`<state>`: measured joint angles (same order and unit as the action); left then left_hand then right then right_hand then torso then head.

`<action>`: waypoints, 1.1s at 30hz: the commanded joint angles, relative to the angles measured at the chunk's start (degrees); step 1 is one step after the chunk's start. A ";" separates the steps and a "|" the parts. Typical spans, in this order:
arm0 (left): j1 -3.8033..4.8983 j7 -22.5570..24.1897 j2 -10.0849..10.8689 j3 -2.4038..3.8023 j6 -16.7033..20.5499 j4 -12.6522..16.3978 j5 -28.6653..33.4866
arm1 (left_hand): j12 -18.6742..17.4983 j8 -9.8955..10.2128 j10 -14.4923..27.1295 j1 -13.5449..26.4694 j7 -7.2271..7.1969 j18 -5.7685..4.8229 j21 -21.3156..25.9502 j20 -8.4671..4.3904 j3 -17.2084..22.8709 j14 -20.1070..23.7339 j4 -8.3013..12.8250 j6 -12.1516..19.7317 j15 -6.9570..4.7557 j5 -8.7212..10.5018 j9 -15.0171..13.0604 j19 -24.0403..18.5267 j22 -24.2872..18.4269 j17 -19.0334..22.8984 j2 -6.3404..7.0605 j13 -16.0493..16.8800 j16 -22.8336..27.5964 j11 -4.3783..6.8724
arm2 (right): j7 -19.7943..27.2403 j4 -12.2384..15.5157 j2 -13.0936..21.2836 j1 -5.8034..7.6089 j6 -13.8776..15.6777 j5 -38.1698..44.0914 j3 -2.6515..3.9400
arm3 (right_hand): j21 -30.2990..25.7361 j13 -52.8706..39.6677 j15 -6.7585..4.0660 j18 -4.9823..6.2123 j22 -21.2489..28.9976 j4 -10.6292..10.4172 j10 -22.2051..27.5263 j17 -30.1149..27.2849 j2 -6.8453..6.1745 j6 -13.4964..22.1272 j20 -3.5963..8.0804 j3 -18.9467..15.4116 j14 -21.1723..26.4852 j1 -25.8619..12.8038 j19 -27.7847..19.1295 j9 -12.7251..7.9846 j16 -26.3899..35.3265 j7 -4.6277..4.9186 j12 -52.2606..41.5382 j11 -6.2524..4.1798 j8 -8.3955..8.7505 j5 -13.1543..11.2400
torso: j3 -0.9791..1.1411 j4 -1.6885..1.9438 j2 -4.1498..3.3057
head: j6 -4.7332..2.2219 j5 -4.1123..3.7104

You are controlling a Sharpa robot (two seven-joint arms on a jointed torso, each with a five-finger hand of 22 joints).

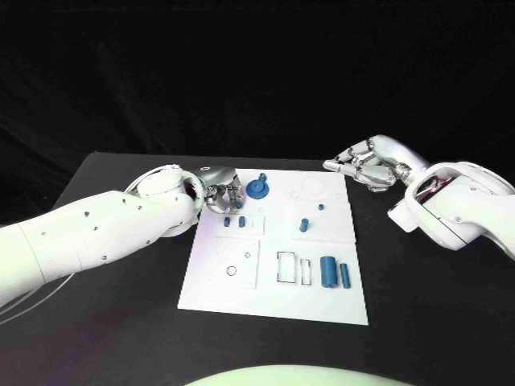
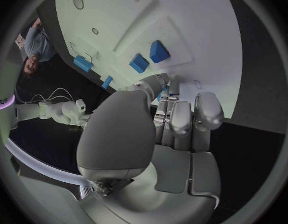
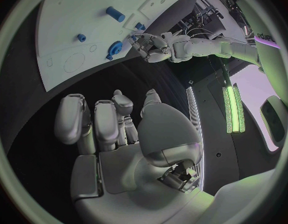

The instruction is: Assemble the parts on the task board

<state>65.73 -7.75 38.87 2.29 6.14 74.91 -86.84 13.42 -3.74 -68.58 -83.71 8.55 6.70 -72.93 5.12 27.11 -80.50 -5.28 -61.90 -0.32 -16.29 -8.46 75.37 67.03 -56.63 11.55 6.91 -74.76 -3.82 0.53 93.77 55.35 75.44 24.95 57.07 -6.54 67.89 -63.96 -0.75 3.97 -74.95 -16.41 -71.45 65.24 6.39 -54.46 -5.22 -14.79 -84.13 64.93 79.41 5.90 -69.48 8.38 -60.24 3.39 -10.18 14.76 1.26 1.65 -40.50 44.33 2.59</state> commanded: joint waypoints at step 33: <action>2.38 15.87 12.31 0.02 13.48 6.42 64.05 | -2.29 -1.63 0.91 1.51 0.91 3.01 14.98 0.26 3.34 9.74 2.02 -0.59 0.70 -0.16 1.07 -11.91 -17.82 24.15 -0.74 1.20 13.99 -1.12 | -13.47 -4.86 -5.78 -1.82 -11.48 39.39 -0.27 | 3.97 48.01 0.33 -0.32 -6.04 11.44 8.57 1.33 -6.22 -5.68 -0.10 16.62 -2.10 23.69 3.19 -1.55 0.09 -0.48 52.59 0.96 3.52 -3.54 | -0.16 0.42 -0.01 | -1.54 -4.63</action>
<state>68.02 1.05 51.02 2.34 16.13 80.75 -46.46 11.52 -5.74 -68.25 -82.67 9.20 8.91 -59.51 5.29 30.15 -71.80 -3.38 -62.71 0.27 -16.58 -7.47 64.65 50.94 -34.86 10.70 8.28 -62.35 -4.68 -9.34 89.21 49.87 73.86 16.16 86.72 -6.78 71.54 -16.26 -0.71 4.78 -74.95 -4.94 -62.87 66.60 0.62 -60.15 -5.21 1.48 -83.76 88.72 82.32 4.42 -69.26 7.46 -7.88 3.86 -6.84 11.42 1.14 1.78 -40.46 42.81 -1.40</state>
